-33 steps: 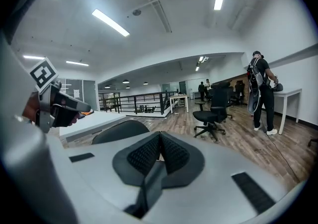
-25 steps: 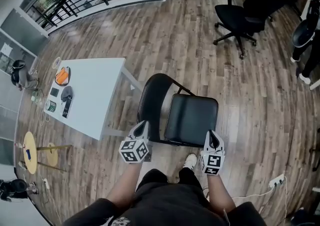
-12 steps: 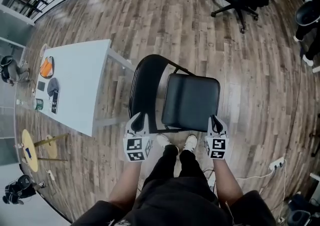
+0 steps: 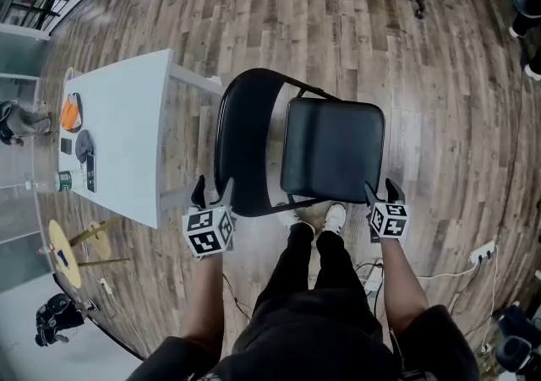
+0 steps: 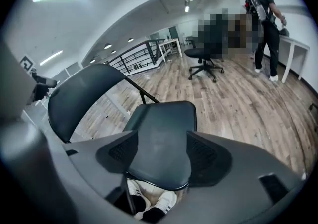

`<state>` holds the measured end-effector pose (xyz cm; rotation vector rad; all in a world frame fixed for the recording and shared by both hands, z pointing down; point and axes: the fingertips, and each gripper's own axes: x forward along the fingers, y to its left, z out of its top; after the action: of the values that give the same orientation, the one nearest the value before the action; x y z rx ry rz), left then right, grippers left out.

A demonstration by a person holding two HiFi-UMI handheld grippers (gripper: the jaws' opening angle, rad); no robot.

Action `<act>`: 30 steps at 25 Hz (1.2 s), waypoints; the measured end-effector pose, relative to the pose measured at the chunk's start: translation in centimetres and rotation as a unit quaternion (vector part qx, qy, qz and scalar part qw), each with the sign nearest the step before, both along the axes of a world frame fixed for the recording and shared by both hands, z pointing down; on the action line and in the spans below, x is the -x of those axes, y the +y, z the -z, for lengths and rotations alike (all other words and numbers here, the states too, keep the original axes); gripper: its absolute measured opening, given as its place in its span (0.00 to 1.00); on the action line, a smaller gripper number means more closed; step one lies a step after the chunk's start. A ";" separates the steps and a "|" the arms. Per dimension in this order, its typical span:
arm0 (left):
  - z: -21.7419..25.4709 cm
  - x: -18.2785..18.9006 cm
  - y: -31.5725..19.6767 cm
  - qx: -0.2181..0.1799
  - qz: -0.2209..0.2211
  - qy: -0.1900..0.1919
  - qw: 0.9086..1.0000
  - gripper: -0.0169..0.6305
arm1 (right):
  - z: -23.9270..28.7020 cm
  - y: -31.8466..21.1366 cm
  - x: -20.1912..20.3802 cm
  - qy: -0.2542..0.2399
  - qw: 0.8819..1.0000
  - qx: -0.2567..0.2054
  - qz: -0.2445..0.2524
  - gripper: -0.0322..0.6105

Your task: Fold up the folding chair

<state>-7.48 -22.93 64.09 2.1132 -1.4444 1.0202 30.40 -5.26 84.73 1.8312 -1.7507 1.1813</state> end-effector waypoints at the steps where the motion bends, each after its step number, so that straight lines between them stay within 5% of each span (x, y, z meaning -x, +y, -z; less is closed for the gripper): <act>1: -0.5 0.1 -0.4 0.008 0.001 0.005 1.000 0.48 | -1.5 0.1 -0.3 -0.023 1.000 0.013 -0.005 0.51; 6: -3.2 -1.4 -2.3 0.049 -0.018 0.031 0.998 0.48 | -9.6 1.5 -1.1 -0.110 0.990 0.084 -0.004 0.55; 10: -4.8 -2.3 -3.2 0.060 -0.042 0.015 0.997 0.48 | -14.7 2.6 -1.5 -0.151 0.981 0.120 0.002 0.56; 16: -8.1 -4.2 -3.7 0.087 -0.070 0.015 0.994 0.48 | -20.6 2.9 -2.6 -0.212 0.967 0.140 -0.012 0.59; 26: -9.9 -4.8 -3.5 0.109 -0.097 0.050 0.988 0.47 | -25.1 2.6 0.3 -0.362 0.923 0.123 0.038 0.64; 30: -10.0 -4.5 -3.9 0.112 -0.089 0.063 0.988 0.35 | -25.2 2.2 0.8 -0.385 0.914 0.114 0.050 0.64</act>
<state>-2.93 -26.79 74.05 2.1259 -1.0442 1.0377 29.57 -3.09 109.91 1.1815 -1.9153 2.1523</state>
